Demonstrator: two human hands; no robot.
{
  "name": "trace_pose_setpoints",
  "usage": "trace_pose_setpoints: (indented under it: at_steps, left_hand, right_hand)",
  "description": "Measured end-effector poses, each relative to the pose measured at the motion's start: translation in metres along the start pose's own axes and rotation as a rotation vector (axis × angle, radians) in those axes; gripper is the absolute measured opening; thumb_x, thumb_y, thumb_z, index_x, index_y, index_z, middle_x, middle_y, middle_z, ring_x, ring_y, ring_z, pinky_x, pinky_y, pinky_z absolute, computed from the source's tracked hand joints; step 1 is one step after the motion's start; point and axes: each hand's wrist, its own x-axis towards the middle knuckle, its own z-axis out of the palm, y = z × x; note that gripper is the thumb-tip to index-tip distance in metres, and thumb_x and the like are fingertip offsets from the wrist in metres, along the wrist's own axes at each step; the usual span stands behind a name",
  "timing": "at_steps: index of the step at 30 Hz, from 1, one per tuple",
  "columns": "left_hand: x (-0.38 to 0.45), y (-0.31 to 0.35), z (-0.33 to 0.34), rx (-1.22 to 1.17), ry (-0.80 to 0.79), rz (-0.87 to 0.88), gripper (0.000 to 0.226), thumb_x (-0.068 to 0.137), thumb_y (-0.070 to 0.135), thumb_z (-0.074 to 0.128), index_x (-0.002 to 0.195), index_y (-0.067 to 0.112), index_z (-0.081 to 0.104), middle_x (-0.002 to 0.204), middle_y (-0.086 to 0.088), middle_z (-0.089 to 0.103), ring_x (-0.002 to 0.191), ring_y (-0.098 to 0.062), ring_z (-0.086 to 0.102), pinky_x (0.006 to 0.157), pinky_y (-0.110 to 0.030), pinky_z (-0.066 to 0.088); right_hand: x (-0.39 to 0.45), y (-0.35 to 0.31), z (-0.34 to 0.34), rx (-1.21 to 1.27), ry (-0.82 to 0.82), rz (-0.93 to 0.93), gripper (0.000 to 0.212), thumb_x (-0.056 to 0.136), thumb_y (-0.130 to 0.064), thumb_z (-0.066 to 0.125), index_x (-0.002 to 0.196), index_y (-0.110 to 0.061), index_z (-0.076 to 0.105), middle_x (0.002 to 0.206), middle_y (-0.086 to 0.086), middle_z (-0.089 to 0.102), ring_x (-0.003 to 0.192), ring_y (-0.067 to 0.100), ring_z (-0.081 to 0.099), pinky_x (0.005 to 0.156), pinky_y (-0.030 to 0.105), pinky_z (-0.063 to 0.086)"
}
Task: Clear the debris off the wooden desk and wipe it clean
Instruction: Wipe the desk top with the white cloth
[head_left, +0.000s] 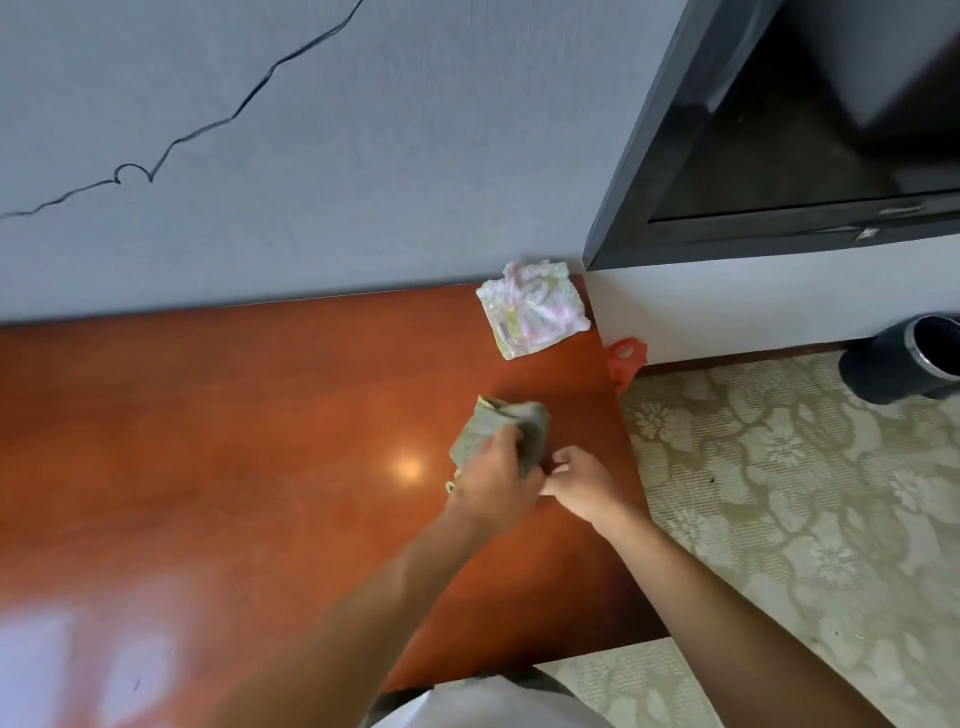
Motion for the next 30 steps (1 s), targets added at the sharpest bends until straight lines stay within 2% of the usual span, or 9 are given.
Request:
trace_pose_setpoints:
  at_steps: [3,5,8,11,14,17,21,25,30]
  left_hand:
    - [-0.012,-0.002,0.025,0.032,-0.403,0.065,0.056,0.102,0.019,0.056,0.155,0.018,0.039,0.158,-0.003,0.043,0.140,-0.025,0.049,0.112,-0.032,0.040]
    - [-0.022,-0.020,0.034,0.023,-0.346,0.089,0.048,0.104,0.014,0.053,0.151,0.023,0.049,0.157,0.005,0.046,0.138,-0.015,0.051,0.115,-0.025,0.039]
    - [-0.020,-0.047,0.035,-0.010,-0.036,-0.122,0.031,0.103,0.017,0.056,0.133,0.018,0.060,0.134,-0.003,0.063,0.106,-0.012,0.063,0.094,-0.026,0.053]
    - [-0.001,-0.062,0.029,-0.105,0.053,-0.396,0.059,0.098,0.032,0.065,0.147,0.010,0.039,0.136,-0.010,0.049,0.109,-0.023,0.058,0.088,-0.032,0.049]
    - [0.023,-0.060,0.033,-0.204,0.010,-0.519,0.082,0.093,0.035,0.075,0.153,0.007,0.026,0.143,-0.015,0.042,0.119,-0.031,0.056,0.090,-0.035,0.049]
    - [0.040,-0.063,0.038,-0.219,0.053,-0.473,0.076,0.091,0.017,0.074,0.153,0.009,0.030,0.138,-0.012,0.056,0.110,-0.025,0.059,0.081,-0.033,0.049]
    - [0.061,-0.057,0.032,-0.250,0.117,-0.295,0.057,0.091,0.010,0.075,0.143,0.021,0.054,0.115,0.009,0.066,0.105,-0.013,0.065,0.086,-0.030,0.056]
    - [0.103,-0.016,0.029,-0.180,0.141,-0.082,0.052,0.092,0.016,0.075,0.140,0.027,0.057,0.125,0.011,0.063,0.118,-0.014,0.062,0.096,-0.028,0.052]
    - [0.126,-0.008,0.044,0.337,-0.084,-0.104,0.090,0.092,0.042,0.074,0.161,0.026,0.018,0.146,-0.003,0.040,0.133,-0.025,0.044,0.104,-0.043,0.050]
  right_hand:
    - [0.005,0.020,-0.026,0.070,0.238,0.145,0.048,0.091,-0.019,0.064,0.139,-0.015,0.060,0.139,0.008,0.063,0.126,0.030,0.060,0.107,0.039,0.048]
    - [0.002,0.027,-0.038,0.055,0.299,0.120,0.045,0.094,-0.011,0.059,0.138,-0.014,0.060,0.139,0.008,0.063,0.125,0.028,0.060,0.104,0.038,0.049]
    - [0.003,0.026,-0.038,-0.075,0.327,-0.089,0.054,0.091,-0.006,0.061,0.142,-0.020,0.057,0.142,0.004,0.059,0.125,0.022,0.060,0.102,0.038,0.051]
    - [0.022,0.004,-0.026,-0.255,0.214,-0.415,0.065,0.094,-0.012,0.067,0.154,-0.027,0.045,0.155,-0.004,0.045,0.141,0.018,0.048,0.112,0.040,0.047]
    - [0.042,-0.025,-0.005,-0.291,0.053,-0.422,0.087,0.094,-0.037,0.074,0.163,-0.026,0.023,0.167,0.000,0.028,0.152,0.023,0.032,0.118,0.048,0.040]
    - [0.060,-0.028,0.009,-0.457,-0.012,-0.299,0.077,0.089,-0.055,0.074,0.150,-0.021,0.042,0.147,0.005,0.055,0.135,0.031,0.051,0.104,0.046,0.049]
    - [0.071,0.001,-0.014,0.001,0.088,-0.165,0.041,0.080,-0.050,0.083,0.108,-0.026,0.066,0.107,-0.009,0.071,0.101,0.018,0.068,0.093,0.042,0.057]
    - [0.087,0.014,-0.048,0.312,0.219,-0.182,0.054,0.090,-0.039,0.079,0.137,-0.019,0.061,0.126,-0.004,0.067,0.114,0.017,0.066,0.101,0.039,0.056]
    - [0.111,0.008,-0.069,-0.275,0.300,-0.250,0.062,0.096,-0.052,0.062,0.147,-0.020,0.047,0.122,0.000,0.053,0.113,0.020,0.057,0.096,0.040,0.055]
